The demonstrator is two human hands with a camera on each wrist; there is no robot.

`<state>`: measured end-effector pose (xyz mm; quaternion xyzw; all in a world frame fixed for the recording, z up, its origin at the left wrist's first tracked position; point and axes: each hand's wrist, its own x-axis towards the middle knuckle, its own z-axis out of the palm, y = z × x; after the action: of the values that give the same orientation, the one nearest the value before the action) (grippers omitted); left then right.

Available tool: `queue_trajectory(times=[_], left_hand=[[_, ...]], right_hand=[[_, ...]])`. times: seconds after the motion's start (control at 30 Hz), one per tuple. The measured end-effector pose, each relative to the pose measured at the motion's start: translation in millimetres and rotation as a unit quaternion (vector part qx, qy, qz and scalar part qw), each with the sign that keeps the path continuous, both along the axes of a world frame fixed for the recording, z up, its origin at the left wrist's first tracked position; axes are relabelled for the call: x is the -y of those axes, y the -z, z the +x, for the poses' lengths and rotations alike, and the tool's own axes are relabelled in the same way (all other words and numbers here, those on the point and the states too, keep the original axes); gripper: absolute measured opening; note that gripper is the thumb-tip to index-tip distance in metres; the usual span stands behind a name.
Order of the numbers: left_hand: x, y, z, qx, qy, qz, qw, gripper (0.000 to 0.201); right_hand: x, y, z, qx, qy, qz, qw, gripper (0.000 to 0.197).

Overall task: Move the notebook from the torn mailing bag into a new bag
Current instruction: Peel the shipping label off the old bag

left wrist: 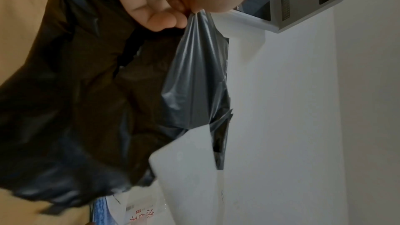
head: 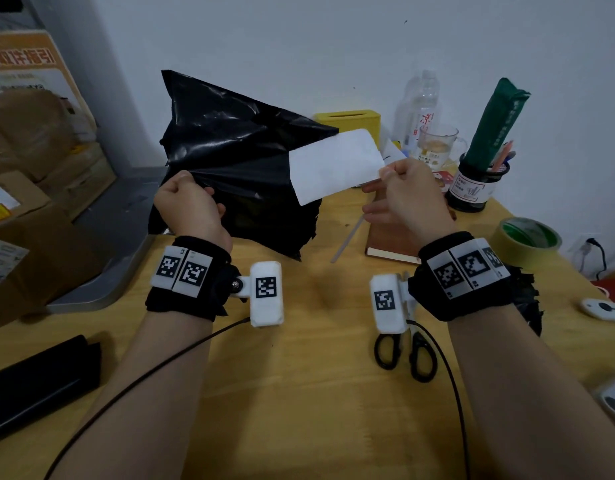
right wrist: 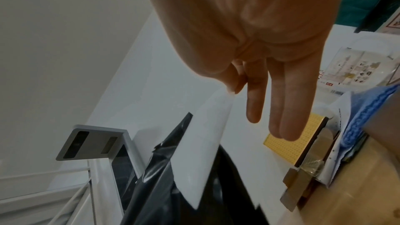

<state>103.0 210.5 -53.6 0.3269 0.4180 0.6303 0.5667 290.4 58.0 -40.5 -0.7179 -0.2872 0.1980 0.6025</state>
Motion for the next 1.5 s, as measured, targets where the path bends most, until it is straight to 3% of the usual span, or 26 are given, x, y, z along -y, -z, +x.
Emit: queue_trajectory(times=[0.33,0.47,0.7,0.87,1.03,1.13,1.27,1.5], left_hand=[[-10.4,5.0,-5.1,0.021,0.006,-0.033,0.999,0.035],[-11.4,8.3,-4.2,0.026,0.060,-0.037,0.997,0.037],[1.9,9.2,1.7,0.021,0.126,-0.030,0.991,0.013],[18.3,-2.7,6.0,-0.040,0.181,0.012,0.982,0.026],[57.8,-11.1,10.5,-0.216,0.253,0.139,0.933,0.015],[80.2,-12.7,4.3,-0.282,0.279,0.192,0.897,0.016],[107.1,-14.0,-8.5,-0.321,0.312,0.226,0.865,0.024],[145.0,-14.4,-36.5,-0.350,0.291,0.248,0.855,0.020]], right_hand=[[4.0,0.1,9.3,0.022,0.043,-0.003,0.999,0.016],[4.1,-4.2,9.3,0.026,0.043,0.017,0.999,0.014],[9.6,-20.3,-0.7,0.040,0.025,0.093,0.995,0.017],[12.0,-29.2,-18.3,0.061,0.002,0.099,0.993,0.013],[18.0,-29.4,-36.4,0.061,-0.034,0.067,0.995,0.014],[30.2,-30.9,-48.2,0.046,-0.051,0.036,0.997,0.014],[53.5,-38.1,-66.9,0.036,-0.068,0.012,0.997,0.015],[98.2,-48.6,-107.4,0.031,-0.083,-0.011,0.996,0.018]])
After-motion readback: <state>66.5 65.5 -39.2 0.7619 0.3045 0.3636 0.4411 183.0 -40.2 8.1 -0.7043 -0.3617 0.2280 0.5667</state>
